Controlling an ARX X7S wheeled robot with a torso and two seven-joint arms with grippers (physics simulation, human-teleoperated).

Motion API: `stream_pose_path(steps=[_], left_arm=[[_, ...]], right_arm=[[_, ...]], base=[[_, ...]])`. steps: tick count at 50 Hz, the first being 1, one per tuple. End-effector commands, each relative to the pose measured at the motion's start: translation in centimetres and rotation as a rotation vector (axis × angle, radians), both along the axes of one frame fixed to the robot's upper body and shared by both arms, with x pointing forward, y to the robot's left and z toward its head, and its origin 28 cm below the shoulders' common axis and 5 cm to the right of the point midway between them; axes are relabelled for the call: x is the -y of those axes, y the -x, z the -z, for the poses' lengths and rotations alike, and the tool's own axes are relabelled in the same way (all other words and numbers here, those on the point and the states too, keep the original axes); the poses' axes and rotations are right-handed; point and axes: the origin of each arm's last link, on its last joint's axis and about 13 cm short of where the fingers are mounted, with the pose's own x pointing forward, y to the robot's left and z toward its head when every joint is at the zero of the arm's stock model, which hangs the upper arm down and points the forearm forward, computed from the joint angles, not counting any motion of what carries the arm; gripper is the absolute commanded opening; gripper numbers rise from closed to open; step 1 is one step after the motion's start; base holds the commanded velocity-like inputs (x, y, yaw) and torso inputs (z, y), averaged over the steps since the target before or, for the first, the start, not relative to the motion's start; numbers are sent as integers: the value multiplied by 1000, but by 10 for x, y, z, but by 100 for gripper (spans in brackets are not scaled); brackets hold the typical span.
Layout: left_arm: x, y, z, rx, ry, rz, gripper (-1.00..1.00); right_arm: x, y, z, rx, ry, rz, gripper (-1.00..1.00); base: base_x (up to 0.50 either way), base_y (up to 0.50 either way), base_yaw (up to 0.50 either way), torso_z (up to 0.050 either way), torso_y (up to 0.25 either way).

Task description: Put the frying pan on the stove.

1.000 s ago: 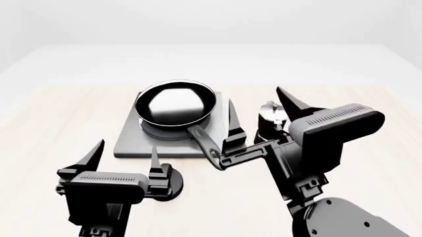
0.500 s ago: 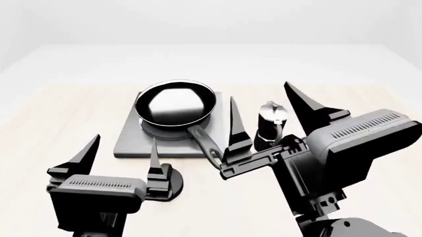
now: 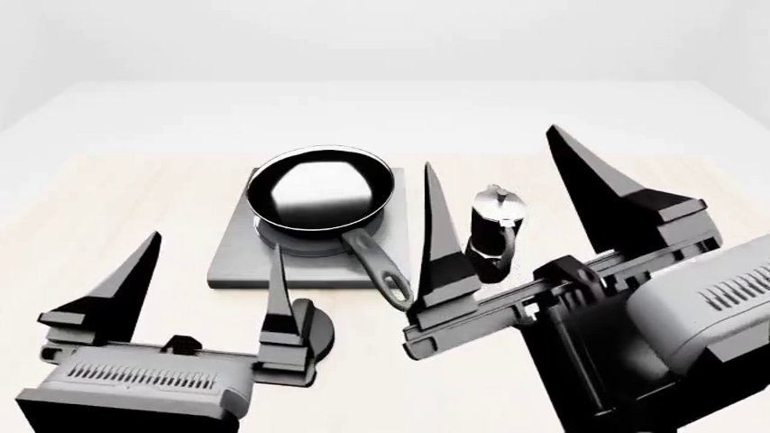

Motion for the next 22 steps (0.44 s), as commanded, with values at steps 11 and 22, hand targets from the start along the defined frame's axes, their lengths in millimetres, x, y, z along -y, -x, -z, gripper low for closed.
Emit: stream_pose_path(steps=[11,22], left_arm=[[2,21,-14,77,-18,18,100],[5,30,-20,110,-27,39,100]], right_arm=[[2,23,-6,54,5,7,100],[5,34,-10,80,-11,4,100]], base=[[0,0,0,0,0],[0,0,0,0,0]])
